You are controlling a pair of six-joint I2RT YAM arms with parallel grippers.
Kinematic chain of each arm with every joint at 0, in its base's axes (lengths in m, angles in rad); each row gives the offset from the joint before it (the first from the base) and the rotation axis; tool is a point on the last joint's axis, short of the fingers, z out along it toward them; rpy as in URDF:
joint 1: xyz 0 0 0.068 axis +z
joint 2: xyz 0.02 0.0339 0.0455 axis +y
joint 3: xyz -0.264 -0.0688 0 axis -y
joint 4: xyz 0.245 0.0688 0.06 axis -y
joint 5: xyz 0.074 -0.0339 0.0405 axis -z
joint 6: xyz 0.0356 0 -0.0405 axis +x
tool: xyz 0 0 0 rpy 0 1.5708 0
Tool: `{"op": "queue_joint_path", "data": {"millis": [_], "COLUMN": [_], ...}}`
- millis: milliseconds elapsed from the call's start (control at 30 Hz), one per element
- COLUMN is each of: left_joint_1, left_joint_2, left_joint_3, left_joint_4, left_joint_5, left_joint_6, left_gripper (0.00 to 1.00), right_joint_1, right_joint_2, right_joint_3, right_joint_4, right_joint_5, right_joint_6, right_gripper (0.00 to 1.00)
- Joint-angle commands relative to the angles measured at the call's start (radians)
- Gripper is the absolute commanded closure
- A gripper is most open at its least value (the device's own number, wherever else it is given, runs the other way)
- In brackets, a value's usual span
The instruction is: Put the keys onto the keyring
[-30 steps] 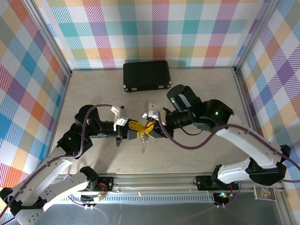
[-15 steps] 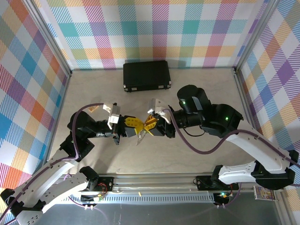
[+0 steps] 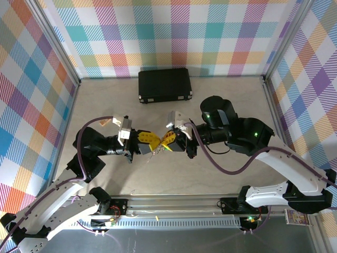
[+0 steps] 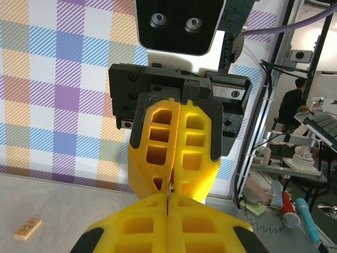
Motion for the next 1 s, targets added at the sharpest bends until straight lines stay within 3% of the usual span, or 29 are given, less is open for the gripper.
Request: {"op": "queue_joint_path", "data": {"millis": [0,233,433,667,800,967], "left_joint_1": [-0.013,-0.013,-0.013,-0.014,-0.014,-0.013], "left_joint_2": [-0.028,0.028,0.098,0.102,0.054,0.038], "left_joint_3": [0.04,0.237,0.327,0.314,0.244,0.164], "left_joint_4": [-0.09,-0.658,-0.813,-0.749,-0.521,-0.223], "left_joint_5": [0.025,-0.005,-0.002,0.021,0.016,0.037], "left_joint_6": [0.083,0.427,0.545,0.506,0.381,0.206], "left_gripper": [1.0,0.9,0.91,1.0,1.0,1.0], "right_joint_1": [0.001,0.001,0.002,0.001,0.002,0.001], "right_joint_2": [0.028,0.092,0.131,0.133,0.125,0.085], "right_joint_3": [0.025,0.14,0.19,0.191,0.185,0.135], "right_joint_4": [-0.02,-0.202,-0.267,-0.269,-0.25,-0.178], "right_joint_5": [0.052,0.051,0.008,-0.007,0.004,0.02], "right_joint_6": [-0.044,-0.13,-0.156,-0.155,-0.132,-0.077], "right_gripper": [1.0,1.0,1.0,1.0,1.0,0.8]}}
